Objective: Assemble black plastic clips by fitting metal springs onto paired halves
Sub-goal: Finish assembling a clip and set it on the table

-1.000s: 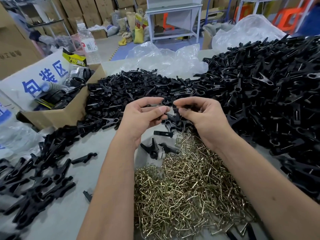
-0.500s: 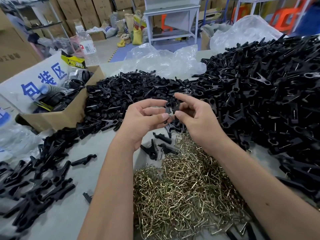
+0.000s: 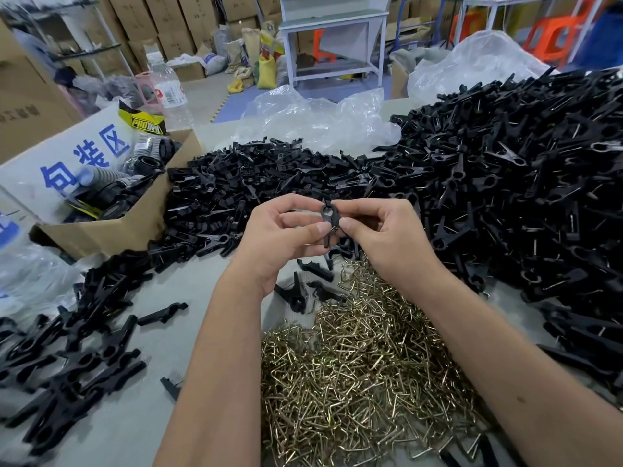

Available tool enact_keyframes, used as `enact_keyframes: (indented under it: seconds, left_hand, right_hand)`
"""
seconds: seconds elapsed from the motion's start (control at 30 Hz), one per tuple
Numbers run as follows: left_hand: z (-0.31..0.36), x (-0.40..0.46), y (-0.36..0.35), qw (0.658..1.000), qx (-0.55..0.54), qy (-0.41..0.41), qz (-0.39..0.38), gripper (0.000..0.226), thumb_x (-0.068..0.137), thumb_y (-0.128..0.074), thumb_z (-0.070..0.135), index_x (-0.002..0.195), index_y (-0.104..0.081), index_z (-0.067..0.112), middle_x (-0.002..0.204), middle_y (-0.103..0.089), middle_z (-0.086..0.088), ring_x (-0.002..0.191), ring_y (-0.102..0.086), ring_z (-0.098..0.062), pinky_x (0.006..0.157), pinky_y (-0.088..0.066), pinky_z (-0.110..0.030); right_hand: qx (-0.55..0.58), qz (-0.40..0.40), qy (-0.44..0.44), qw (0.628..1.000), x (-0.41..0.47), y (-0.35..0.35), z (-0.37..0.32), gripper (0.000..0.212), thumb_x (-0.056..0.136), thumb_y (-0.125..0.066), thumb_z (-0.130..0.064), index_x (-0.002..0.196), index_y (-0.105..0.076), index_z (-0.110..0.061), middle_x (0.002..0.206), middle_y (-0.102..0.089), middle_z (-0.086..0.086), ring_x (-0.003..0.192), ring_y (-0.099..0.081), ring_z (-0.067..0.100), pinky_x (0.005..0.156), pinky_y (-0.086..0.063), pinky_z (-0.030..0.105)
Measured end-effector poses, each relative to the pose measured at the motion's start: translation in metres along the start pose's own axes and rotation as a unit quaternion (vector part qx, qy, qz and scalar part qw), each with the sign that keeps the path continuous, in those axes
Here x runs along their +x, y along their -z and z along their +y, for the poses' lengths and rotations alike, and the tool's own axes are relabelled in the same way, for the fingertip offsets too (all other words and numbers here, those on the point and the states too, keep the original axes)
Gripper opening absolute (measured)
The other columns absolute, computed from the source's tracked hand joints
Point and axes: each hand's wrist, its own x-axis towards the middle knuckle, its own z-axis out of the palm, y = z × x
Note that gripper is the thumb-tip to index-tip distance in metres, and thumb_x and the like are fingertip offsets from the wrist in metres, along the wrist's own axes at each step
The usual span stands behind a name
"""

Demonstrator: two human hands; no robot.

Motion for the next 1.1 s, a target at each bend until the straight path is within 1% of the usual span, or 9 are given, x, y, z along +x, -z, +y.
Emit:
enact_keyframes:
  seconds: [0.27, 0.4, 0.5, 0.6, 0.67, 0.77, 0.83, 0.93, 1.1]
  left_hand:
    - [0.003, -0.004, 0.005, 0.996, -0.048, -0.004, -0.068, 0.045, 0.078, -0.082, 0.01, 0.122, -0.074, 0.017, 0.093, -0.073, -0.013, 0.087, -0.077, -0.031, 0.073, -0.063, -0.034]
    - [0.004, -0.003, 0.002, 0.997, -0.064, -0.011, -0.038, 0.034, 0.074, -0.084, 0.01, 0.107, -0.078, 0.009, 0.101, -0.069, -0.021, 0.088, -0.077, -0.031, 0.07, -0.063, -0.03]
    - [0.004, -0.002, 0.008, 0.997, -0.072, -0.027, 0.025, 0.028, 0.068, -0.085, 0.01, 0.094, -0.075, 0.007, 0.085, -0.074, -0.012, 0.083, -0.077, -0.028, 0.067, -0.062, -0.026]
    - [0.002, -0.001, 0.019, 0.99, -0.091, -0.036, 0.1, 0.025, 0.068, -0.085, 0.004, 0.086, -0.067, 0.005, 0.063, -0.066, 0.002, 0.077, -0.077, -0.025, 0.063, -0.061, -0.023]
    - [0.001, -0.001, 0.024, 0.985, -0.094, -0.033, 0.138, 0.025, 0.073, -0.084, -0.003, 0.084, -0.062, 0.006, 0.062, -0.061, 0.0, 0.072, -0.078, -0.024, 0.052, -0.055, -0.017]
    - [-0.002, 0.0, 0.026, 0.983, -0.073, -0.029, 0.165, 0.031, 0.074, -0.082, -0.012, 0.082, -0.058, 0.008, 0.069, -0.065, -0.008, 0.07, -0.078, -0.023, 0.046, -0.049, -0.014]
    - [-0.003, 0.001, 0.025, 0.984, -0.058, -0.037, 0.165, 0.033, 0.07, -0.083, -0.012, 0.079, -0.059, 0.009, 0.061, -0.066, -0.001, 0.07, -0.077, -0.023, 0.051, -0.052, -0.017]
    - [-0.003, 0.003, 0.023, 0.985, -0.046, -0.043, 0.16, 0.035, 0.057, -0.09, 0.001, 0.076, -0.063, 0.012, 0.075, -0.07, -0.01, 0.081, -0.076, -0.031, 0.064, -0.06, -0.026]
    - [-0.006, 0.004, 0.024, 0.988, -0.012, -0.043, 0.149, 0.038, 0.049, -0.095, 0.015, 0.075, -0.067, 0.016, 0.078, -0.071, -0.008, 0.1, -0.073, -0.046, 0.092, -0.06, -0.053]
  right_hand:
    - [0.06, -0.044, 0.009, 0.997, 0.003, 0.013, 0.003, 0.009, 0.091, -0.077, -0.004, 0.096, -0.079, -0.011, 0.087, -0.08, 0.004, 0.085, -0.077, 0.019, 0.083, -0.06, 0.03]
    - [0.057, -0.027, 0.008, 0.998, 0.004, 0.015, -0.001, 0.007, 0.091, -0.08, -0.013, 0.095, -0.075, -0.013, 0.086, -0.078, 0.004, 0.079, -0.075, 0.014, 0.07, -0.056, 0.021]
    - [-0.071, 0.002, 0.042, 0.997, 0.005, 0.015, -0.004, 0.008, 0.094, -0.076, -0.017, 0.09, -0.069, -0.016, 0.078, -0.075, 0.0, 0.068, -0.073, 0.009, 0.064, -0.055, 0.021]
    - [-0.305, -0.106, 0.051, 0.945, 0.003, 0.019, -0.012, 0.009, 0.093, -0.077, -0.018, 0.086, -0.074, -0.022, 0.074, -0.069, -0.012, 0.064, -0.065, 0.001, 0.062, -0.052, 0.013]
    - [-0.44, -0.197, 0.02, 0.876, 0.0, 0.016, -0.021, 0.005, 0.093, -0.077, -0.028, 0.098, -0.077, -0.026, 0.087, -0.07, -0.012, 0.077, -0.066, 0.005, 0.074, -0.059, 0.024]
    - [-0.546, -0.238, 0.009, 0.803, -0.004, 0.003, -0.028, 0.033, 0.09, -0.076, -0.044, 0.117, -0.069, -0.027, 0.116, -0.064, -0.002, 0.104, -0.065, 0.026, 0.091, -0.057, 0.042]
    - [-0.532, -0.242, 0.009, 0.811, -0.007, -0.002, -0.031, 0.026, 0.089, -0.078, -0.041, 0.106, -0.07, -0.023, 0.116, -0.061, -0.001, 0.102, -0.065, 0.027, 0.09, -0.057, 0.044]
    - [-0.464, -0.247, 0.004, 0.851, -0.007, 0.003, -0.028, 0.017, 0.088, -0.081, -0.037, 0.083, -0.069, -0.026, 0.099, -0.067, -0.009, 0.09, -0.066, 0.017, 0.082, -0.057, 0.037]
    - [-0.296, -0.201, 0.001, 0.934, -0.001, 0.016, -0.019, 0.02, 0.088, -0.083, -0.031, 0.076, -0.069, -0.023, 0.073, -0.068, -0.006, 0.06, -0.057, 0.001, 0.057, -0.047, 0.015]
